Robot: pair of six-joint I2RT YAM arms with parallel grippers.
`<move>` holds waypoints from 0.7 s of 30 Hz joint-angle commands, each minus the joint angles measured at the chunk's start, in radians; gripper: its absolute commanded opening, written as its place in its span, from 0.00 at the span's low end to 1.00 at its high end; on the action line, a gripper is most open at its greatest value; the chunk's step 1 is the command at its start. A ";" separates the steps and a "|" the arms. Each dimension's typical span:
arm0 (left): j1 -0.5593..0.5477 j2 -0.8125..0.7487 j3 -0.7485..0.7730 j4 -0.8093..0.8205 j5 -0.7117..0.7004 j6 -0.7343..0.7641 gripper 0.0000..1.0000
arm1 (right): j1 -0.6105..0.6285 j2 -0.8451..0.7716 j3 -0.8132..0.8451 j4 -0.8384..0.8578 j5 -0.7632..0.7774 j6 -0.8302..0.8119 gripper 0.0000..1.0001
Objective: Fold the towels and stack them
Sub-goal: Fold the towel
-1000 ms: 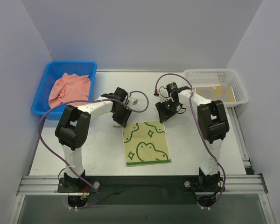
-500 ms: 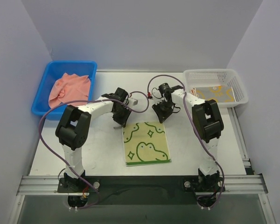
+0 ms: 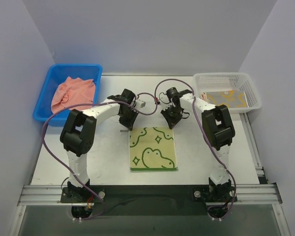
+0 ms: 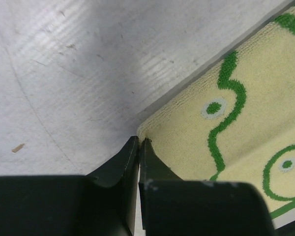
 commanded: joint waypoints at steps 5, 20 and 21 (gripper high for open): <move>0.024 0.021 0.172 0.010 -0.048 0.055 0.00 | -0.036 -0.022 0.089 -0.029 0.070 -0.012 0.00; 0.035 -0.192 0.011 0.290 -0.110 0.089 0.00 | -0.014 -0.238 -0.073 0.152 0.196 0.068 0.00; 0.033 -0.207 -0.007 0.298 -0.102 0.083 0.00 | -0.010 -0.258 -0.094 0.161 0.208 0.074 0.00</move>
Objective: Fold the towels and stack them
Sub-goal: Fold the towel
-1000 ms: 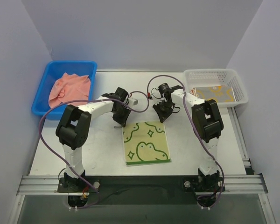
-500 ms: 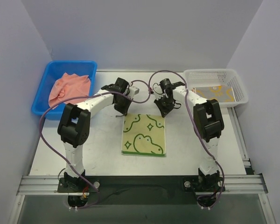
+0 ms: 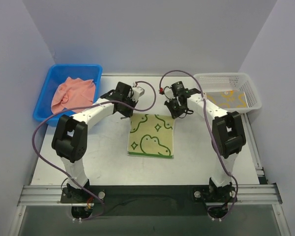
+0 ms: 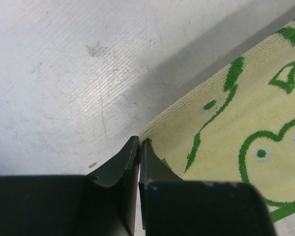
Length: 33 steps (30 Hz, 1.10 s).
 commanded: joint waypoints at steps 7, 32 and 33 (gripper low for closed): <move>-0.009 -0.212 -0.199 0.136 -0.016 -0.050 0.00 | 0.095 -0.283 -0.240 0.092 0.177 0.077 0.00; -0.132 -0.520 -0.460 0.006 -0.097 -0.228 0.00 | 0.270 -0.570 -0.576 0.109 0.190 0.382 0.00; -0.135 -0.519 -0.467 -0.003 -0.097 -0.242 0.00 | 0.281 -0.567 -0.588 0.106 0.158 0.397 0.00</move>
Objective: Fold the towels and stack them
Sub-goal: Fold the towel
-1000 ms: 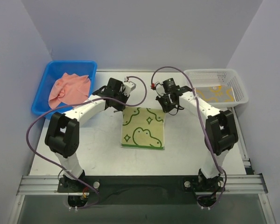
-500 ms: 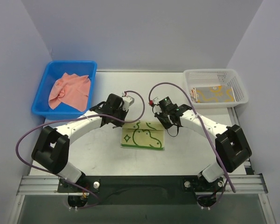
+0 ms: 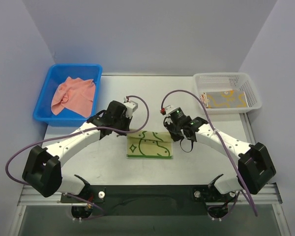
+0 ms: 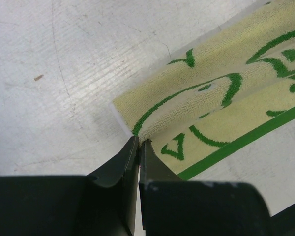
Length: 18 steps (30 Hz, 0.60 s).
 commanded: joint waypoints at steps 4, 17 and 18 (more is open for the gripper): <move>-0.009 -0.017 -0.078 -0.070 0.003 -0.112 0.00 | 0.026 -0.003 -0.067 -0.059 -0.053 0.149 0.00; -0.041 0.045 -0.212 -0.049 0.097 -0.314 0.00 | -0.038 0.192 -0.067 -0.094 -0.063 0.301 0.00; -0.041 0.050 -0.215 -0.049 0.097 -0.318 0.00 | -0.044 0.206 -0.061 -0.094 -0.065 0.304 0.00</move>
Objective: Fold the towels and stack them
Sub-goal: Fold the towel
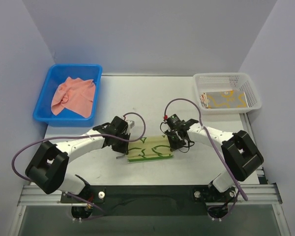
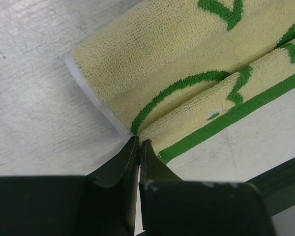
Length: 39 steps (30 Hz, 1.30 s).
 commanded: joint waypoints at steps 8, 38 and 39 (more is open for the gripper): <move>0.003 0.120 0.047 0.026 -0.058 -0.062 0.00 | -0.124 0.074 0.072 -0.074 0.027 0.046 0.00; -0.052 0.074 0.115 -0.026 -0.090 -0.093 0.00 | -0.161 -0.018 0.112 -0.112 0.064 0.024 0.00; -0.057 0.080 0.111 -0.017 -0.090 -0.096 0.00 | -0.161 -0.015 0.108 -0.112 0.064 0.029 0.00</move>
